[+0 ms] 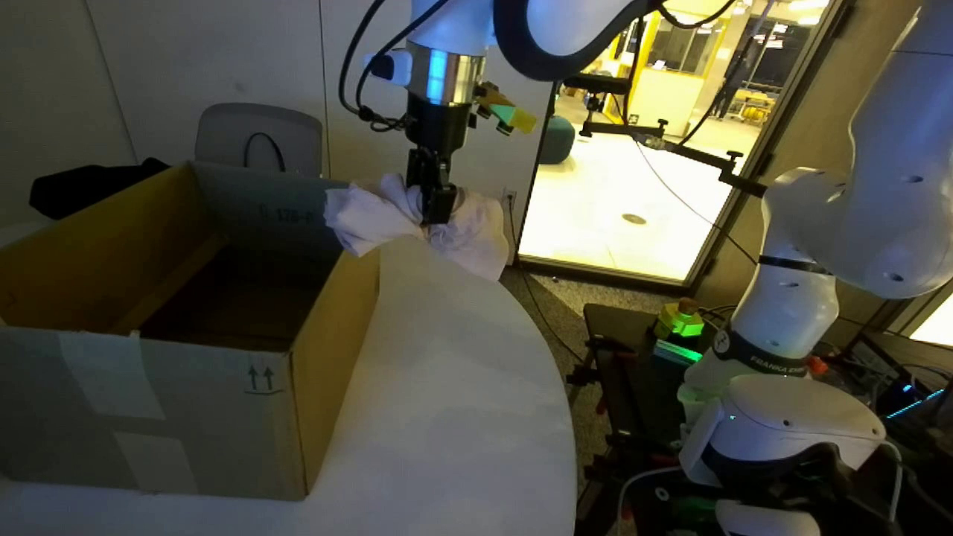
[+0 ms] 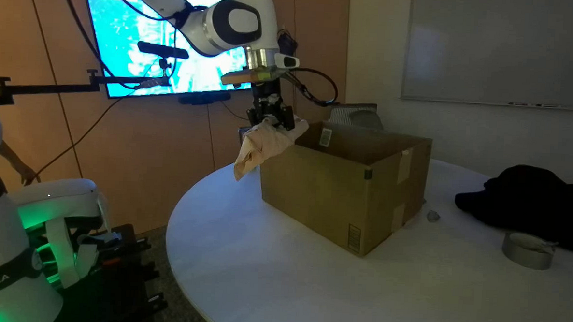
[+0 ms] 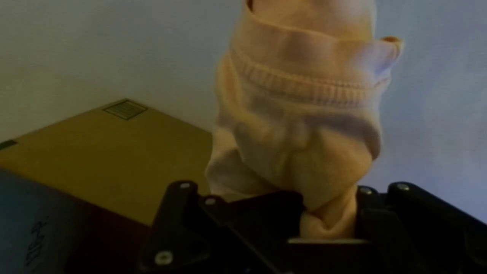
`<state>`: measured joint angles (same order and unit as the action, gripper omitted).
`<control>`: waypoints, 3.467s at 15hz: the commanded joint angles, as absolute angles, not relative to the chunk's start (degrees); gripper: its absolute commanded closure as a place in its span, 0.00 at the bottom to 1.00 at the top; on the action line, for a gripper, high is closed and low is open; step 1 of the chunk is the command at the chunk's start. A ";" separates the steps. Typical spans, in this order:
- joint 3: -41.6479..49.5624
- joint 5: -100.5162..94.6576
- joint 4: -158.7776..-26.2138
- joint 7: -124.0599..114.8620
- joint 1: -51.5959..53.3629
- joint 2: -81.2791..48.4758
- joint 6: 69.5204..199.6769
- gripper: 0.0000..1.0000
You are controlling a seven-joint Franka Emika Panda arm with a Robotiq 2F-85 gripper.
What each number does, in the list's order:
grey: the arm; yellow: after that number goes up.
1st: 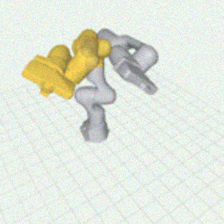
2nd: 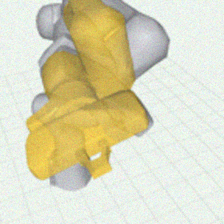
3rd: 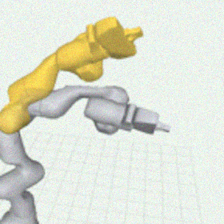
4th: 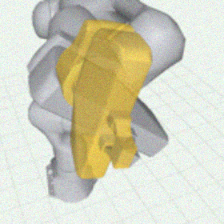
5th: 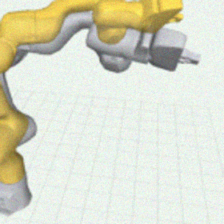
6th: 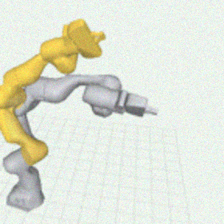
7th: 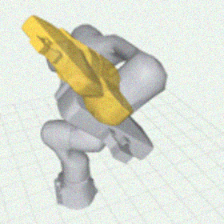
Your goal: Put the marker on the towel, fold the towel then put it in the box
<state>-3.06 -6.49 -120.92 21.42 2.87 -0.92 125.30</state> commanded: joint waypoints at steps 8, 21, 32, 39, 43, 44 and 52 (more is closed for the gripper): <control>-4.88 -5.61 -100.38 18.86 3.74 -16.50 121.34 1.00; -5.00 -5.83 -81.95 16.37 4.77 -29.77 113.74 1.00; -4.78 -6.10 -67.96 15.36 6.21 -39.03 107.38 1.00; -4.01 -6.34 -64.73 12.90 6.42 -41.50 107.73 1.00; -3.08 -6.55 -64.13 8.44 6.70 -42.27 111.25 1.00; -2.83 -6.61 -64.17 7.20 6.77 -42.35 112.62 1.00; -0.31 -8.94 -64.98 -1.27 8.86 -44.07 125.43 1.00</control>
